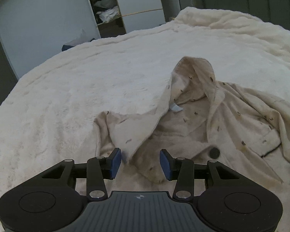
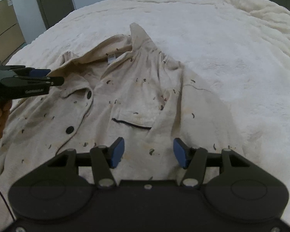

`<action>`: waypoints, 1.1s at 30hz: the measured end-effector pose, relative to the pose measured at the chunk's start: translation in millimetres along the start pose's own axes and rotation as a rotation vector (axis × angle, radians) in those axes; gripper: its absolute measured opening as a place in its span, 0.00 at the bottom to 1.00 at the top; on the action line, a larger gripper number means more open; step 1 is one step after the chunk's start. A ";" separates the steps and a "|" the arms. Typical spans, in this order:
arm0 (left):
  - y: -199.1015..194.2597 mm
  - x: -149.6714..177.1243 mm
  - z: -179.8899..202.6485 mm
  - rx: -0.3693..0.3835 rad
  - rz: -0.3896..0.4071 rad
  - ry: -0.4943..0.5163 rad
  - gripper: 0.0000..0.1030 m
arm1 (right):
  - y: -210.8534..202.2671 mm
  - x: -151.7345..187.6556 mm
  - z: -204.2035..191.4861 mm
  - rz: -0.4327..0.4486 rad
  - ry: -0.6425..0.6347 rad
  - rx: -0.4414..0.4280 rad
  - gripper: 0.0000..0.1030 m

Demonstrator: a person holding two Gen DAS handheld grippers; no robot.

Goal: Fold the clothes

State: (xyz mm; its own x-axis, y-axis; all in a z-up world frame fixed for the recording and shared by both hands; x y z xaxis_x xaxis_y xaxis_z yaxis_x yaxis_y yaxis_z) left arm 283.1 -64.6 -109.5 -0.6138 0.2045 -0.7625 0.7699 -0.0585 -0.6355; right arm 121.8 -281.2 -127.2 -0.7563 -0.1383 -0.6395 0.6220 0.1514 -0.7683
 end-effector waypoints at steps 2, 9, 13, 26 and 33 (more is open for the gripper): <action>9.9 -14.3 4.5 0.000 -0.028 0.022 0.39 | -2.6 -0.6 2.3 0.008 0.015 -0.005 0.53; 52.8 -42.9 15.2 -0.002 -0.154 0.079 0.02 | -15.8 -1.1 9.5 0.051 0.048 -0.015 0.53; 73.9 -77.0 12.8 0.041 -0.248 0.020 0.02 | -21.5 -0.4 15.2 0.068 0.073 -0.018 0.53; 101.0 -133.4 -52.4 0.140 -0.323 -0.783 0.30 | -18.5 -0.1 28.9 0.079 0.111 0.000 0.53; 51.0 -106.1 -76.0 0.204 -0.257 -0.648 0.40 | -15.0 0.4 17.6 0.065 0.081 0.007 0.53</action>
Point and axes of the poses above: each gripper's, at about its wrist camera, not at the fingertips, and y roughly the way its jaws point, z to its right, x to its underside, the point moved 3 cm from there along y, roughly the way its jaws point, and after that the axes turned 11 degrees about -y, right-handed, at the moved point
